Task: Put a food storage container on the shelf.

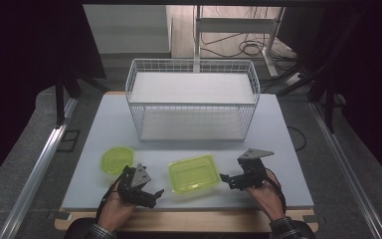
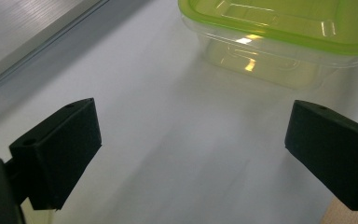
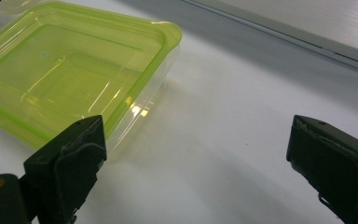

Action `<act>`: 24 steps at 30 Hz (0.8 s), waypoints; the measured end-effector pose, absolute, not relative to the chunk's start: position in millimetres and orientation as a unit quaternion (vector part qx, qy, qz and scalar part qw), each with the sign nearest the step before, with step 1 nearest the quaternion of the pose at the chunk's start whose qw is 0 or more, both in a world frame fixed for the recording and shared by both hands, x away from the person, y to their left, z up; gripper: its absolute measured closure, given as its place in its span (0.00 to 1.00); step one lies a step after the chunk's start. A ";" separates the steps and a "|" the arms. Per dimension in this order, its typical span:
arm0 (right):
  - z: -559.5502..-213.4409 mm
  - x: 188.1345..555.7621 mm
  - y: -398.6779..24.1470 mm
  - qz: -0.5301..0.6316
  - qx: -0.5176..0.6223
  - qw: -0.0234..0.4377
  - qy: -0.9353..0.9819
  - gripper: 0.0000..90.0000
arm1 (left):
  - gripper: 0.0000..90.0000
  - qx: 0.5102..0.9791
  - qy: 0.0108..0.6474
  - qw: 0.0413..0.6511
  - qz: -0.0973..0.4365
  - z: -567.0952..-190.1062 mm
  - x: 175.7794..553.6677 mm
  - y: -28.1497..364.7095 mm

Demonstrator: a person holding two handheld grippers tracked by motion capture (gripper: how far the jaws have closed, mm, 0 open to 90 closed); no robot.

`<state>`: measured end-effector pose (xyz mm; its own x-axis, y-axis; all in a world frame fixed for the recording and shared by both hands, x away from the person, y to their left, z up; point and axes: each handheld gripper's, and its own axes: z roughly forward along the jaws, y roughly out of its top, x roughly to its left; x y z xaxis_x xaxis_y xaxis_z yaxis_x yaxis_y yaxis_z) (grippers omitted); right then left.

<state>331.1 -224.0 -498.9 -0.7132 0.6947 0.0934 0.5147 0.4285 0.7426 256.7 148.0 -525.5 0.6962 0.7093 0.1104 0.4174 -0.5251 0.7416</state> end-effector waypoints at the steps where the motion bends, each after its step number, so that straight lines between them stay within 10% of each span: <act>1: -498.9 331.1 -224.0 0.394 0.361 0.114 0.837 0.05 | 0.04 0.849 0.332 0.357 0.205 -525.4 256.6 148.2; 12: -491.5 335.6 -216.5 0.409 0.383 0.052 0.826 0.07 | 0.04 0.852 0.330 0.351 0.206 -525.7 257.1 148.4; 24: -493.0 351.2 -207.1 0.418 0.419 -0.029 0.806 0.45 | 0.04 0.854 0.329 0.347 0.207 -526.4 257.5 148.2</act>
